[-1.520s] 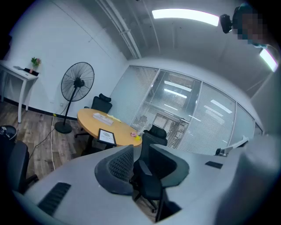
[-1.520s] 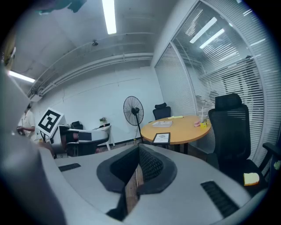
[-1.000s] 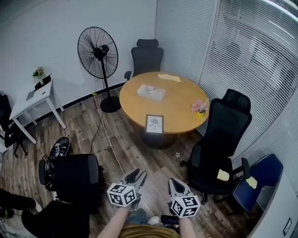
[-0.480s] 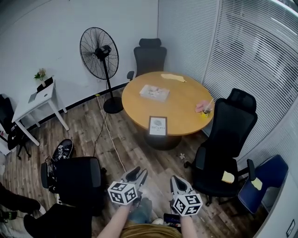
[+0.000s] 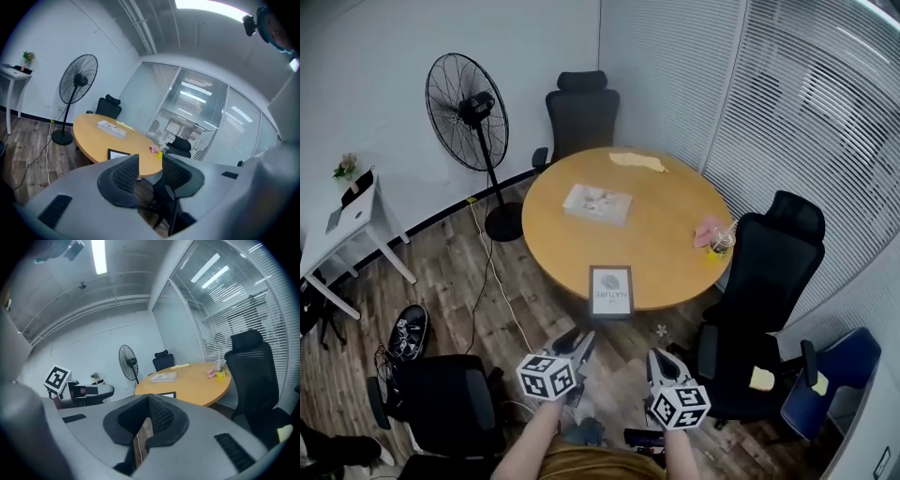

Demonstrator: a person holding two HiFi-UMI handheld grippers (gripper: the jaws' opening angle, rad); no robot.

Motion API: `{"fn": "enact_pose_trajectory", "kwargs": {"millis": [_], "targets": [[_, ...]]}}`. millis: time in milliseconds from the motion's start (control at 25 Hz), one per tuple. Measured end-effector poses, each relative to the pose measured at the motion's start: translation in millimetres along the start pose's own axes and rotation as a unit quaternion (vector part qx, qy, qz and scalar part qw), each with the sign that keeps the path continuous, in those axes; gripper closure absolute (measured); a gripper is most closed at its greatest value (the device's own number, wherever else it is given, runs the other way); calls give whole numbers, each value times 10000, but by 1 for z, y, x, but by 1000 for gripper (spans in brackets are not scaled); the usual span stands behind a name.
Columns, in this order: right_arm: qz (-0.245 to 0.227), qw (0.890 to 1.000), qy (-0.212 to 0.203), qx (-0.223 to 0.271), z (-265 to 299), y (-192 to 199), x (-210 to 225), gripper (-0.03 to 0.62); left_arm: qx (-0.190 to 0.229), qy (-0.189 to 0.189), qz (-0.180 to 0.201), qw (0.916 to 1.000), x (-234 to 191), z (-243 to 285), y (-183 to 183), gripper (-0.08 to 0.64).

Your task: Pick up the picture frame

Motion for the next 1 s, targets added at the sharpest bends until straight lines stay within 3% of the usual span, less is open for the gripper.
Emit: {"fn": "enact_pose_trajectory", "kwargs": {"millis": [120, 280, 600, 1000], "targets": [[134, 9999, 41, 80, 40, -15, 4, 580, -48, 151, -105, 9998, -21, 25, -16, 390], [-131, 9999, 57, -38, 79, -28, -2, 580, -180, 223, -286, 9992, -49, 50, -27, 390], [349, 9991, 227, 101, 103, -44, 16, 580, -296, 404, -581, 9971, -76, 77, -42, 408], [165, 9990, 388, -136, 123, -43, 39, 580, -440, 321, -728, 9959, -87, 112, -43, 408]]}}
Point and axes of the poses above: the fingertips, and each gripper's own axes: z forward along the fingers, x to its right, y out of its underside, the point moved 9 cm from there along -z, backward along the fingers, and after that the axes turned 1 degree about -y, right-handed, at the moved point
